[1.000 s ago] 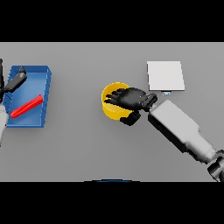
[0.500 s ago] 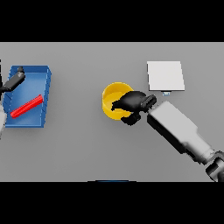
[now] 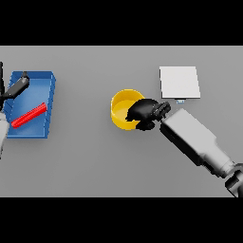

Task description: Pick up the red beaker and tilt it to pour out 1 green nut into yellow bowl. Pick up the yellow bowl and place it on the metallic measuring scale.

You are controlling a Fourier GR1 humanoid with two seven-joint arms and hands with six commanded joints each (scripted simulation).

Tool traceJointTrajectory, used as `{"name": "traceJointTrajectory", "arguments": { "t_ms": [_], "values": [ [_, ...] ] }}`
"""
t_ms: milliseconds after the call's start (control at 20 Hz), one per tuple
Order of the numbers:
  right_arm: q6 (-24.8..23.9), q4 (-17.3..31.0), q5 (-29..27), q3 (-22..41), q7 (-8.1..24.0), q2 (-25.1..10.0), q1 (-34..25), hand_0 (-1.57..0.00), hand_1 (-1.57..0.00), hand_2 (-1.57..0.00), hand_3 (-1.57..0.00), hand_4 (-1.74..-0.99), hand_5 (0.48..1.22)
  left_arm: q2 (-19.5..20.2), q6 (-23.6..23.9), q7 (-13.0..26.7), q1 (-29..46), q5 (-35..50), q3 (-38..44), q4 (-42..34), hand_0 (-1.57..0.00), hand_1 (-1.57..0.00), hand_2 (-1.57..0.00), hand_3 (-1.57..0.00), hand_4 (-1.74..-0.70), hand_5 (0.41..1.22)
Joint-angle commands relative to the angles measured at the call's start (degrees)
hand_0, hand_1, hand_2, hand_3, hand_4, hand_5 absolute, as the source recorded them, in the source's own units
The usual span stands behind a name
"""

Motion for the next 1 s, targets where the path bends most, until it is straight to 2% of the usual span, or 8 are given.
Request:
{"name": "traceJointTrajectory", "arguments": {
  "t_ms": [0,200,300,550,650,750,850,950],
  "values": [
    [-0.3,0.6,-0.2,-0.2,-0.2,0.2,-0.2,-1.47,-1.47,-1.28,-1.37,-1.702,1.195,0.1,-0.2,0.3,-0.2,-0.1,-0.1,0.3,0.00,0.00,0.00,0.00,-0.74,0.689],
    [-0.2,-1.4,-0.7,-0.4,0.0,-0.8,-0.3,-1.53,-1.53,-1.31,-1.40,-1.725,1.210,0.0,-0.2,0.1,-0.7,0.1,0.1,0.8,0.00,0.00,0.00,0.00,-0.73,0.685],
    [0.3,-2.8,-1.2,-1.0,1.3,-0.8,-0.3,-1.55,-1.55,-1.36,-1.34,-1.731,1.214,0.3,-0.3,0.0,0.1,0.0,-0.1,-0.9,0.00,0.00,0.00,0.00,-0.73,0.690],
    [3.6,-7.6,-3.3,-4.2,3.7,-4.2,-1.8,-1.56,-1.56,-1.42,-1.24,-1.738,1.219,1.1,-0.7,-0.3,0.1,0.5,0.6,-0.4,0.00,0.00,0.00,0.00,-0.73,0.697],
    [3.6,-10.0,-3.5,-5.4,5.3,-5.6,-2.0,-1.57,-1.57,-1.42,-1.27,-1.739,1.220,1.0,-0.7,-0.4,0.0,0.5,0.6,-0.3,0.00,0.00,0.00,0.00,-0.74,0.693],
    [3.0,-10.1,-3.9,-6.4,5.1,-6.3,-2.2,-1.57,-1.57,-1.44,-1.27,-1.740,1.220,0.9,-0.6,-0.6,0.0,0.3,0.3,-0.7,0.00,0.00,0.00,0.00,-0.74,0.697],
    [2.1,-9.1,-4.3,-7.3,4.1,-7.1,-2.5,-1.57,-1.57,-1.44,-1.38,-1.740,1.220,1.1,-0.8,-0.4,0.0,0.7,0.7,-1.1,0.00,0.00,0.00,0.00,-0.75,0.697],
    [1.4,-7.5,-4.3,-8.9,6.0,-7.4,-3.0,-1.57,-1.57,-1.47,-1.31,-1.740,1.220,1.2,-0.8,0.3,0.2,0.4,0.6,-1.1,0.00,0.00,0.00,0.00,-0.74,0.702]
  ]
}}
